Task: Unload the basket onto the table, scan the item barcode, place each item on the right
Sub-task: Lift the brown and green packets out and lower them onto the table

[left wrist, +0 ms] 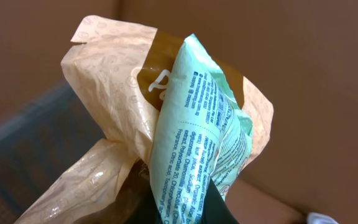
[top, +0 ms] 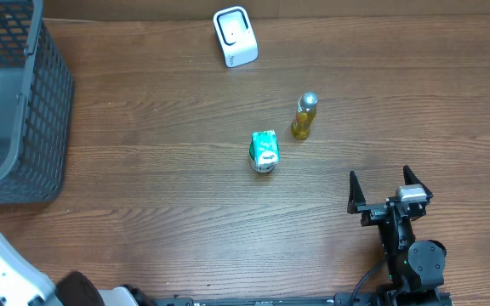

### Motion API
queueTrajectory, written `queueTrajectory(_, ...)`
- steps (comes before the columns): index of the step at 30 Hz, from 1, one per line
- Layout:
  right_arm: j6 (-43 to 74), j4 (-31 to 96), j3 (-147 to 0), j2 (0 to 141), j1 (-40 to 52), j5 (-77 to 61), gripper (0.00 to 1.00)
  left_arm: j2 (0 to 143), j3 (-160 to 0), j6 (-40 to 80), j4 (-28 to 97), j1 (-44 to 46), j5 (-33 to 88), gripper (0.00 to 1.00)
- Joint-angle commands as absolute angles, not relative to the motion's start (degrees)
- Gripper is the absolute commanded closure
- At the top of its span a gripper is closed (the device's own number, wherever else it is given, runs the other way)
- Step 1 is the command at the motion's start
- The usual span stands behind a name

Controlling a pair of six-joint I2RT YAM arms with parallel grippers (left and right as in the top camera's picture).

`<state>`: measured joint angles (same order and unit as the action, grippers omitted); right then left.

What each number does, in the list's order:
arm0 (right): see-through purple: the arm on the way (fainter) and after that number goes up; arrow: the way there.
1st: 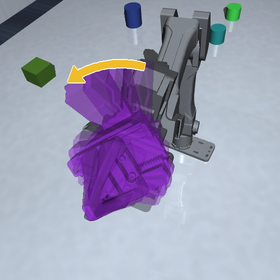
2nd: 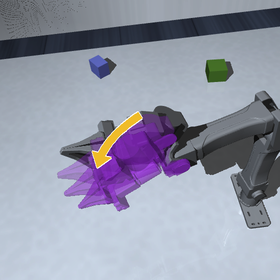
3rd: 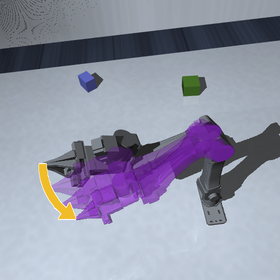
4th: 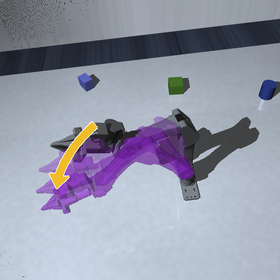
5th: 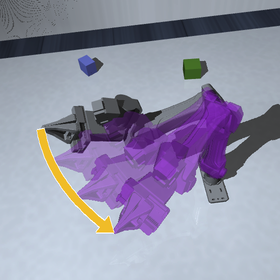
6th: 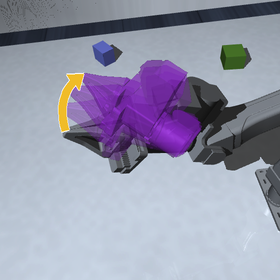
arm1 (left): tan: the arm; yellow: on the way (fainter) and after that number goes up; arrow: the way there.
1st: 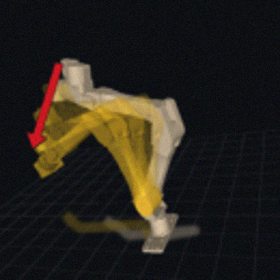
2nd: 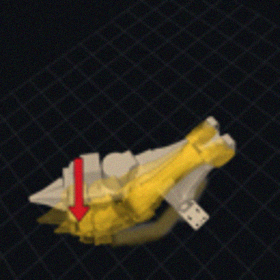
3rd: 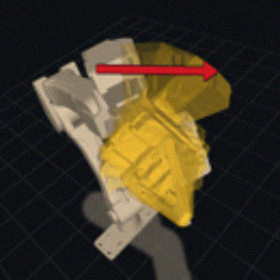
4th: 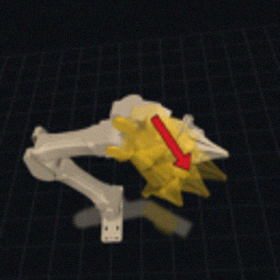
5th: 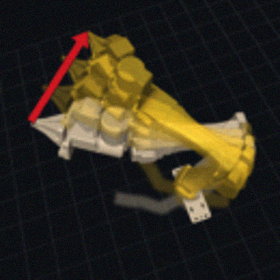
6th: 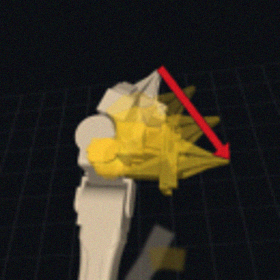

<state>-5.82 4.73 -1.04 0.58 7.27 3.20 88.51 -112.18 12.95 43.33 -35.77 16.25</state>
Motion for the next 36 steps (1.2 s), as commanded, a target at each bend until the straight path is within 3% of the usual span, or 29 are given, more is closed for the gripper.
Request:
queueTrajectory(1,-5.9,4.6,-0.5,0.2,7.2,3.3,0.00,86.7,-112.7,15.9,49.8,-28.9,20.6,0.96)
queueTrajectory(7,-5.9,4.6,-0.5,0.2,7.2,3.3,0.00,89.7,-112.5,15.9,63.1,-17.8,15.9,0.96)
queueTrajectory(12,-5.9,4.6,-0.5,0.2,7.2,3.3,0.00,96.0,-108.6,21.2,65.2,-9.1,14.8,0.96)
queueTrajectory(19,-5.9,4.6,-0.5,0.2,7.2,3.3,0.00,100.0,-90.3,32.5,49.5,-1.0,13.6,0.96)
queueTrajectory(25,-5.9,4.6,-0.5,0.2,7.2,3.3,0.00,100.0,-74.8,39.9,33.7,7.3,2.5,0.96)
queueTrajectory(32,-5.9,4.6,-0.5,0.2,7.2,3.3,0.00,100.0,-70.6,42.8,32.1,13.0,-13.5,0.96)
queueTrajectory(36,-5.9,4.6,-0.5,0.2,7.2,3.3,0.00,100.0,-68.0,42.9,29.0,13.9,-15.2,0.95)
